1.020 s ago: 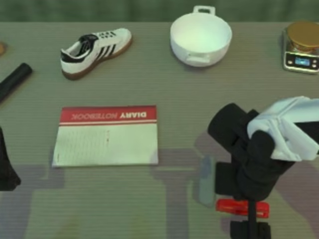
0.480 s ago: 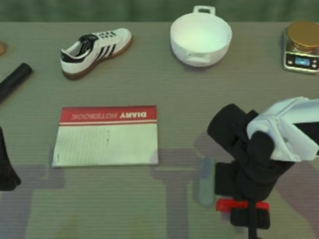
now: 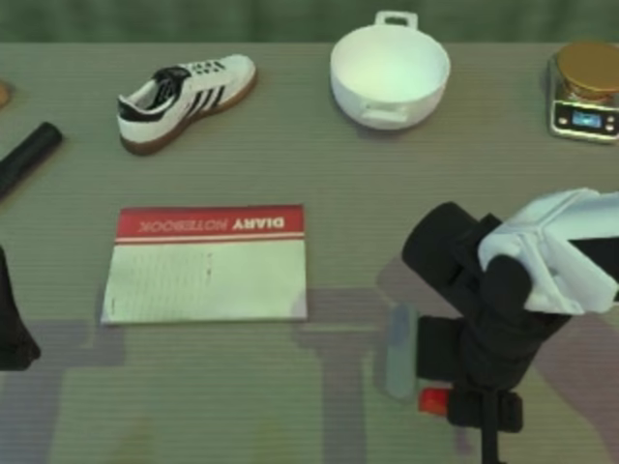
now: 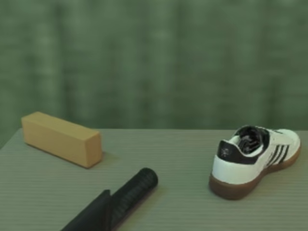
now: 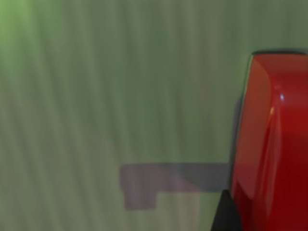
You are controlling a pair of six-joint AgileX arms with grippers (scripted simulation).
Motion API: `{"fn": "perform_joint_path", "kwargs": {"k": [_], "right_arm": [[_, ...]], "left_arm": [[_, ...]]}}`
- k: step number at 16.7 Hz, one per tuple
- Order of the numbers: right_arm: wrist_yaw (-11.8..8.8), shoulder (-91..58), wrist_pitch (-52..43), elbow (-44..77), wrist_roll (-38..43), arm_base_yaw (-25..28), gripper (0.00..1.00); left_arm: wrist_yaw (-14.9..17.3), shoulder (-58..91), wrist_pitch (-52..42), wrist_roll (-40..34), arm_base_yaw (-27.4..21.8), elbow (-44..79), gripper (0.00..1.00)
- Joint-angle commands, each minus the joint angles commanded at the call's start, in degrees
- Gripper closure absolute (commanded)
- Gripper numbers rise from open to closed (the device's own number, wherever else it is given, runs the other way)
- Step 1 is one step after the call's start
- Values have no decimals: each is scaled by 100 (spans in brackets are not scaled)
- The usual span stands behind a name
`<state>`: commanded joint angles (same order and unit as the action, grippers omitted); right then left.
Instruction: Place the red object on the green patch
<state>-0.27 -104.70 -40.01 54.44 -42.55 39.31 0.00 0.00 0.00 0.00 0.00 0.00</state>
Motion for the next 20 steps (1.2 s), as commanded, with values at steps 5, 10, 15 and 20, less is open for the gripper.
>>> {"fn": "perform_joint_path", "kwargs": {"k": [5, 10, 15, 20], "right_arm": [[1, 8, -2, 2, 4, -9, 100], [-2, 252, -683, 469, -32, 21, 100], [-2, 783, -2090, 1226, -47, 31, 100], [-2, 946, -2326, 1388, -38, 21, 100]], "left_arm": [[0, 0, 0, 0, 0, 0, 0], [0, 0, 0, 0, 0, 0, 0], [0, 0, 0, 0, 0, 0, 0], [0, 0, 0, 0, 0, 0, 0]]}}
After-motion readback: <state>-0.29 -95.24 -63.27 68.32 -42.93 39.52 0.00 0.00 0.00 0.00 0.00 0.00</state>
